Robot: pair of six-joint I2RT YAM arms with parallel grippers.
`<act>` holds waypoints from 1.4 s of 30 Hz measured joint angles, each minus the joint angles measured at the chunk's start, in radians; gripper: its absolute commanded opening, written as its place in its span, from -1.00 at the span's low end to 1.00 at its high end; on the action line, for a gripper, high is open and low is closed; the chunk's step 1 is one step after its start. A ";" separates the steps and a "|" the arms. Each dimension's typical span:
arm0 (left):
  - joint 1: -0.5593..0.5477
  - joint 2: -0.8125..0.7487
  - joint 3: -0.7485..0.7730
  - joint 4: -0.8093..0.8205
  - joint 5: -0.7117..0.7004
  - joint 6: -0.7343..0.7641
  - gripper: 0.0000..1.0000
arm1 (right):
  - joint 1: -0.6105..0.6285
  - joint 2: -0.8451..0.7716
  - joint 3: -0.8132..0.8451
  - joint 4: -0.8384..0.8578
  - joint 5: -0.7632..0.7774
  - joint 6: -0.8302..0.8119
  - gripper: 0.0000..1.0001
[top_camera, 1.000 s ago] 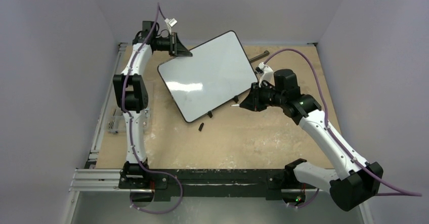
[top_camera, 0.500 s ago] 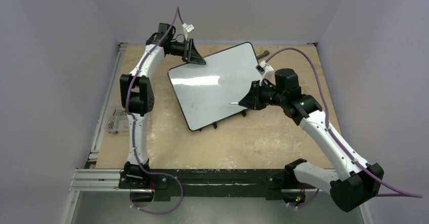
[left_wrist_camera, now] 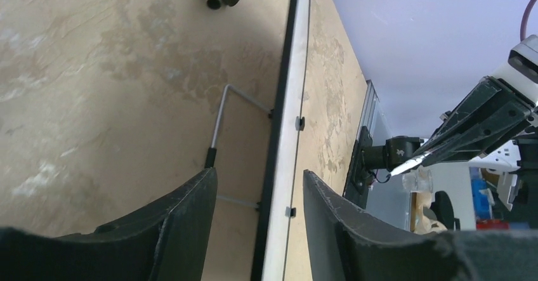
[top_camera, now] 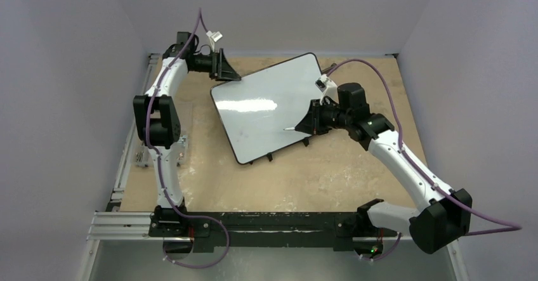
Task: Write a sentence on the whiteboard
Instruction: Hold the whiteboard at the center of the board, then write a sentence on the whiteboard.
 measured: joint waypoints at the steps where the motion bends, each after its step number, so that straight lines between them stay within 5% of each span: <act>1: 0.014 -0.004 -0.013 -0.005 0.000 0.006 -0.05 | 0.000 0.007 0.001 0.004 0.000 0.001 -1.00; 6: 0.049 -0.008 -0.035 -0.035 0.004 0.038 -0.37 | 0.002 0.063 0.028 0.019 -0.007 0.007 -1.00; 23: 0.010 -0.020 -0.062 -0.071 0.067 0.075 -0.99 | 0.081 0.298 0.223 0.178 -0.077 0.036 -1.00; 42: -0.018 -0.053 -0.057 -0.166 0.036 0.183 -1.00 | 0.229 0.415 0.282 0.315 0.008 0.006 -1.00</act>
